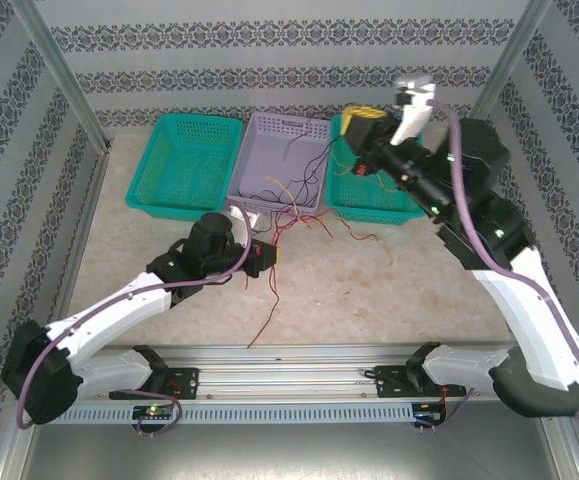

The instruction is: Untangle the cables

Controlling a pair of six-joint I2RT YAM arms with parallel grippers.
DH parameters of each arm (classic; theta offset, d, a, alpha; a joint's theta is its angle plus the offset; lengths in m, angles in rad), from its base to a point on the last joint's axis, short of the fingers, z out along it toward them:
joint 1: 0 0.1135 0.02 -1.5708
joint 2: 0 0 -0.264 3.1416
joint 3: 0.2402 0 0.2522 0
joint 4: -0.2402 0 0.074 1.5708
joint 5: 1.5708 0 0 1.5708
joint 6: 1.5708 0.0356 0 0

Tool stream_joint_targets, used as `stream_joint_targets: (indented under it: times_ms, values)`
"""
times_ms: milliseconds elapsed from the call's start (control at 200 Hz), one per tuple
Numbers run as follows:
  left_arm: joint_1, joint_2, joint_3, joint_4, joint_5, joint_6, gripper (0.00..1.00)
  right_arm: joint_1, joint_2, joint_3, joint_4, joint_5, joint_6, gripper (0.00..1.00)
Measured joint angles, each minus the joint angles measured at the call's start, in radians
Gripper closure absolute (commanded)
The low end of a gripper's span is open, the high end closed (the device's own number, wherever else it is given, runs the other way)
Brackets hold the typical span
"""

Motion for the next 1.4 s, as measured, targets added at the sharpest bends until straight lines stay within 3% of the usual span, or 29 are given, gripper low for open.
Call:
stream_joint_targets:
  times_ms: [255, 495, 724, 1404]
  values:
    - [0.043, -0.055, 0.262, -0.382, -0.142, 0.118, 1.00, -0.114, -0.148, -0.037, 0.001, 0.163, -0.068, 1.00]
    - [0.195, -0.111, 0.358, -0.583, -0.226, 0.231, 1.00, -0.153, -0.209, -0.095, 0.001, 0.285, -0.120, 1.00]
    - [0.267, -0.113, 0.343, -0.620, -0.247, 0.235, 1.00, -0.155, -0.269, -0.137, 0.002, 0.380, -0.157, 1.00]
    - [0.327, -0.176, 0.246, -0.630, -0.470, 0.237, 1.00, -0.161, -0.467, -0.235, 0.161, 0.645, -0.285, 1.00]
